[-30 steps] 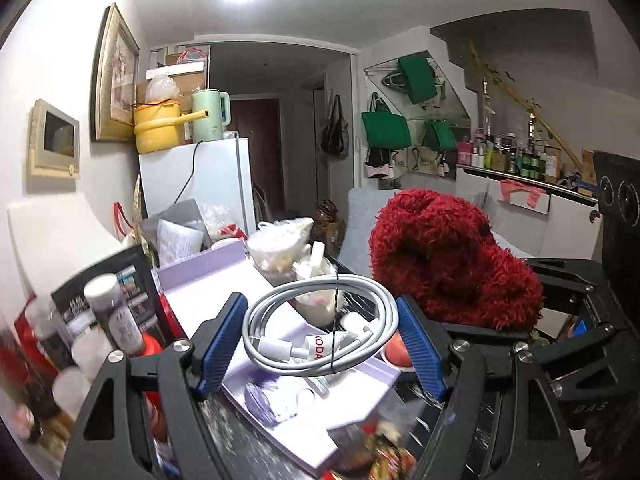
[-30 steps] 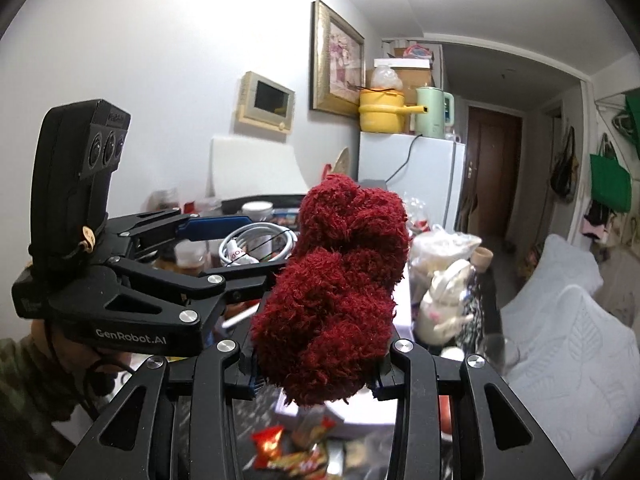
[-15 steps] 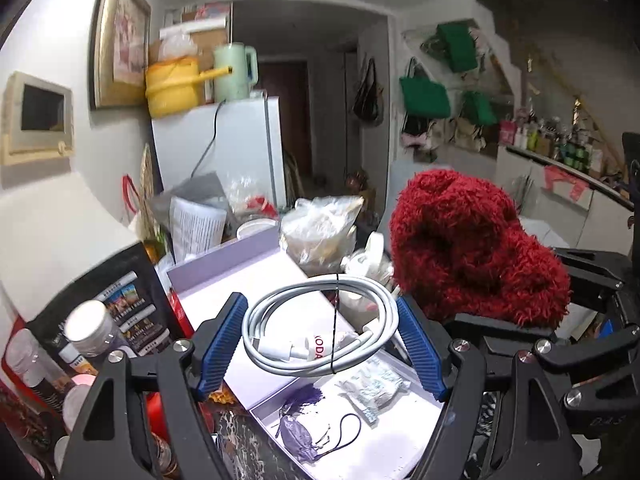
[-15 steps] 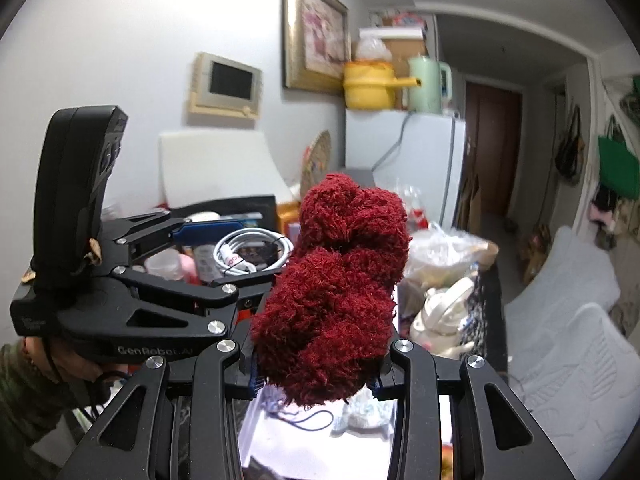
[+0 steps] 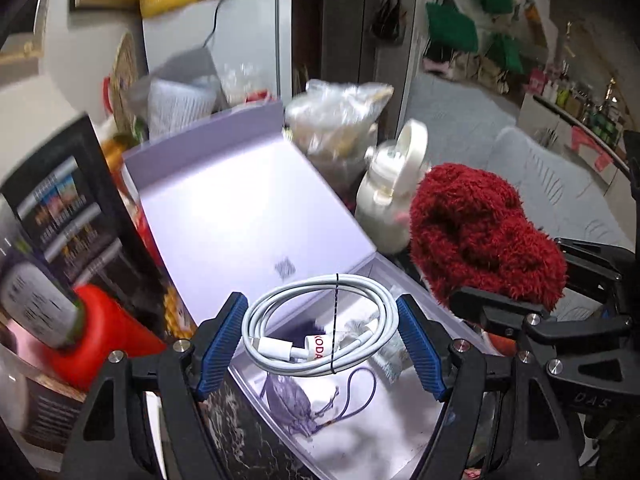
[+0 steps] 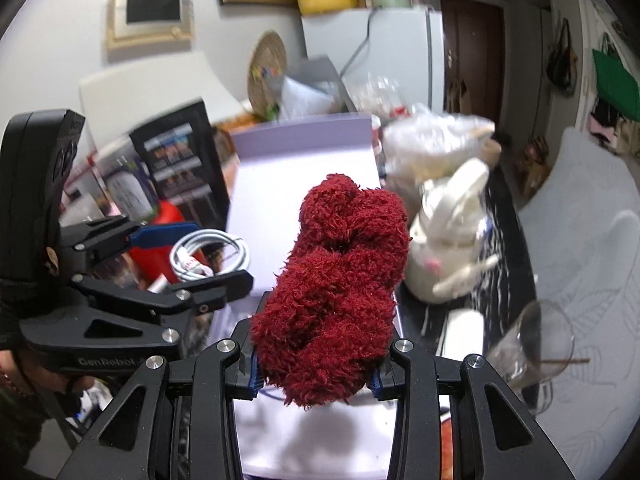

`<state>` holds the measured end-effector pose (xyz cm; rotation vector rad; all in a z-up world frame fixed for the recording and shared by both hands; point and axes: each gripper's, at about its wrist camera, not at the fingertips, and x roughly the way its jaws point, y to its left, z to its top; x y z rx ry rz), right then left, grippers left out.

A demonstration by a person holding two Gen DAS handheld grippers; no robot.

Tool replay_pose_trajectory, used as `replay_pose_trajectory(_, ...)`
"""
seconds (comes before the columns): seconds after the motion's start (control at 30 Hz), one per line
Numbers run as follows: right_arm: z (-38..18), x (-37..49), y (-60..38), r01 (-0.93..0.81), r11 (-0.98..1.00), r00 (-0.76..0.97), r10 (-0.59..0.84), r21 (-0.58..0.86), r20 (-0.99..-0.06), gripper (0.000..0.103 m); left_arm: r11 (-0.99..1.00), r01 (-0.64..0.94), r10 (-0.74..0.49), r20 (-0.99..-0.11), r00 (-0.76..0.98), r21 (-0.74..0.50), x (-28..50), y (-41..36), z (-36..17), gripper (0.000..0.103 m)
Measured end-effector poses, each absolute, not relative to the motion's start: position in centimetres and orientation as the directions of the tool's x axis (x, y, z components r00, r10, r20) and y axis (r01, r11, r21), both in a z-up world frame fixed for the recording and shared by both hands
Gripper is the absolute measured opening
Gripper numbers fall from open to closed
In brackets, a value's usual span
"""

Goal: Organize soft objects
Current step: 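Lower cable into lavender box and open left tool while right releases yarn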

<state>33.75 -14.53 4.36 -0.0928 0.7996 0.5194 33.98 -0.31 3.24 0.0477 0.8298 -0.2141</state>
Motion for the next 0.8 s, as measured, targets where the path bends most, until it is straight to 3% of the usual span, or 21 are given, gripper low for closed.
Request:
replay_pose_trajectory(0.47,-3.7,34.1,-14.7,-0.424,0.896,0.439,0.329,0.131,-0.836,0.037,0.982,0.169,-0.153,-0.874,0.461,-0.082,34.7,-0.3,-5.1,0.075)
replay_pose_trajectory(0.8,-6.5,34.6,-15.2,-0.381,0.914,0.390,0.299,0.143,-0.871,0.039,0.985,0.167,-0.109,-0.885,0.452,-0.036,34.6,-0.6,-6.0,0.076)
